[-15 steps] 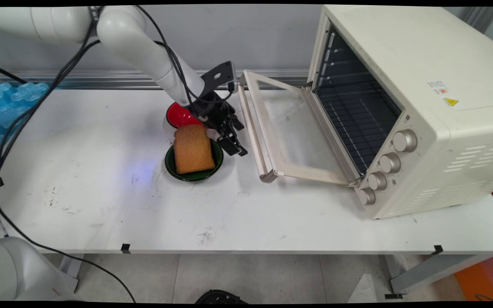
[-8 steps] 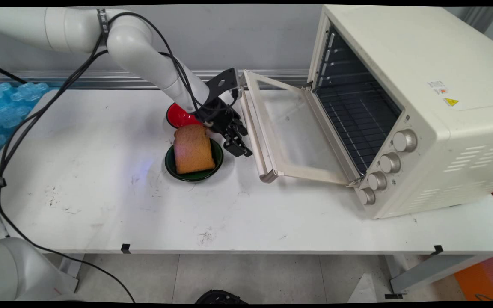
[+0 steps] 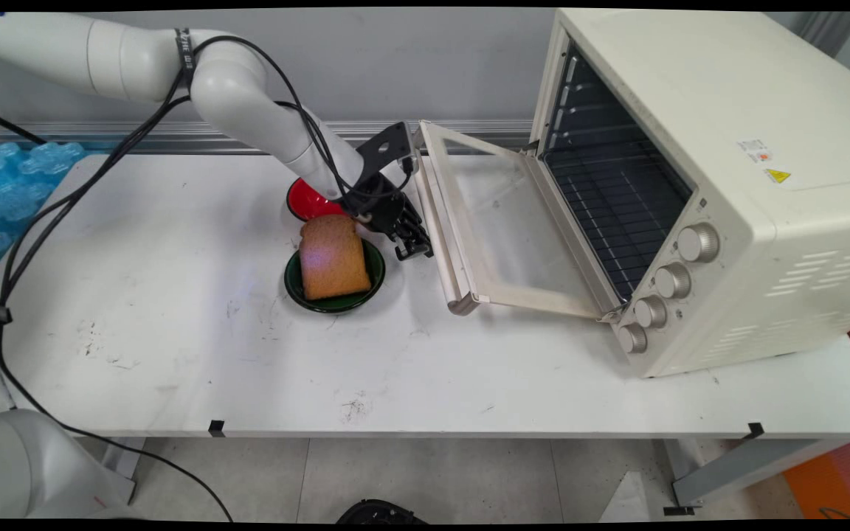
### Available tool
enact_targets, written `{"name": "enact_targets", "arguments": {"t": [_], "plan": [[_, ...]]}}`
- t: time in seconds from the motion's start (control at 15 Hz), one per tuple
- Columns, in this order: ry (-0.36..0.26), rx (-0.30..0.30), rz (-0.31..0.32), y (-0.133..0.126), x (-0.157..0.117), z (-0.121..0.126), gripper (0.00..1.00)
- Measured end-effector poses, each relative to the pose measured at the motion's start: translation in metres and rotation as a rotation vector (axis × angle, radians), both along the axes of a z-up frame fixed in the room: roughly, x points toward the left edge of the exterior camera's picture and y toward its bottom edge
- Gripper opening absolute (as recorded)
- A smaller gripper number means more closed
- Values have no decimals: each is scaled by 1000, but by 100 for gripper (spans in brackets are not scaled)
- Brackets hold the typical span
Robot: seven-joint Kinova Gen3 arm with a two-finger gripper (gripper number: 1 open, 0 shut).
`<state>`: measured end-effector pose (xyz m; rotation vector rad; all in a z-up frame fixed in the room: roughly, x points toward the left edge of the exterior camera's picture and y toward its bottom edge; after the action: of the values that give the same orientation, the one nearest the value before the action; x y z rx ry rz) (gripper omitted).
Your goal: Close the oven
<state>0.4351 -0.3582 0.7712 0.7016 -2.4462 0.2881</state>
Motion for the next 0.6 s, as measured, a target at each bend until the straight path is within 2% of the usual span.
{"name": "enact_targets", "arguments": {"t": [0.6], "plan": [[40, -21, 46, -3, -4, -8, 0]]}}
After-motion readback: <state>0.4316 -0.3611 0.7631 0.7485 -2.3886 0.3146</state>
